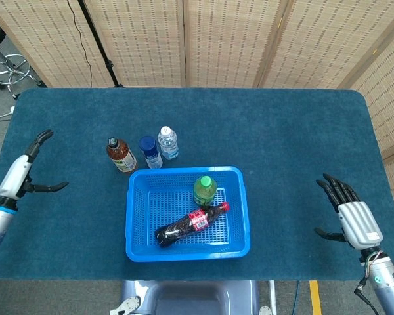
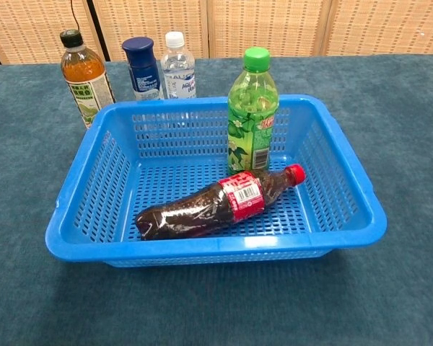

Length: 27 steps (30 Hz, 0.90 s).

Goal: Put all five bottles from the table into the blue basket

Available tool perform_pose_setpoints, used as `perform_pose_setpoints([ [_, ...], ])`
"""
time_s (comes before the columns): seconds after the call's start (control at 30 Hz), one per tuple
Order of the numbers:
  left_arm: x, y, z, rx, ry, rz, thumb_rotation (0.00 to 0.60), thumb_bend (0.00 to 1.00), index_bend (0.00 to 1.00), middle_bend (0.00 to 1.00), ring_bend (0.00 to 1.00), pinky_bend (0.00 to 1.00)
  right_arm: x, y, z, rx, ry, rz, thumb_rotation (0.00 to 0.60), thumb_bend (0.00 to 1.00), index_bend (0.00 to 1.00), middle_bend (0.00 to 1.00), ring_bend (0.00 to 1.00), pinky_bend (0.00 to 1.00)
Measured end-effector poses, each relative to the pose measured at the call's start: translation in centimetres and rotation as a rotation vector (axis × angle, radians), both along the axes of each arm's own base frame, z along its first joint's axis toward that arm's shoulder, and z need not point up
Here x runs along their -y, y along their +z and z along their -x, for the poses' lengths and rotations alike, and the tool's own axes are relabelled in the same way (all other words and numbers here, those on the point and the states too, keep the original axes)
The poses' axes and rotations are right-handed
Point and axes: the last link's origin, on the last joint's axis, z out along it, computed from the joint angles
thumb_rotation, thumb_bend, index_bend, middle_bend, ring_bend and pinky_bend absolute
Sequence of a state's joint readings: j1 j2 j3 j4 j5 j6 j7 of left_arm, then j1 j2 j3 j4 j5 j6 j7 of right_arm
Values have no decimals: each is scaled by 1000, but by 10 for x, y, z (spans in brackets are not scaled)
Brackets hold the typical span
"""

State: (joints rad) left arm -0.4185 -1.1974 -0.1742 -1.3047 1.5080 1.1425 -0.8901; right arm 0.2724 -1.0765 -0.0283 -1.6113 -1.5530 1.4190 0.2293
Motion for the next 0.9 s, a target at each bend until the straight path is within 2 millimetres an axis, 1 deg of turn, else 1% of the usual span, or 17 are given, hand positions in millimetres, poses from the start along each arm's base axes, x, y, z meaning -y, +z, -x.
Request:
perform_pose_setpoints([
  [0.13, -21, -25, -11, 9, 22, 56, 600, 26, 0, 0, 0, 0, 3, 2, 2, 26, -10, -5, 600, 0, 0, 0, 0, 82],
  [0.3, -39, -49, -23, 38, 33, 69, 600, 25, 0, 0, 0, 0, 6, 3, 3, 53, -11, -22, 600, 0, 0, 0, 0, 78],
  [0.43, -54, -64, -29, 79, 52, 73, 600, 26, 0, 0, 0, 0, 7, 3, 3, 71, -6, -27, 600, 0, 0, 0, 0, 5],
  [0.53, -64, -73, -32, 94, 65, 84, 600, 26, 0, 0, 0, 0, 8, 3, 3, 74, -5, -24, 600, 0, 0, 0, 0, 0],
  [0.77, -79, -93, -38, 101, 91, 121, 600, 33, 0, 0, 0, 0, 10, 4, 4, 86, -8, -21, 600, 0, 0, 0, 0, 0],
  [0.9, -87, -115, -45, 108, 106, 167, 600, 71, 0, 0, 0, 0, 9, 4, 5, 92, -6, -22, 600, 0, 0, 0, 0, 0],
])
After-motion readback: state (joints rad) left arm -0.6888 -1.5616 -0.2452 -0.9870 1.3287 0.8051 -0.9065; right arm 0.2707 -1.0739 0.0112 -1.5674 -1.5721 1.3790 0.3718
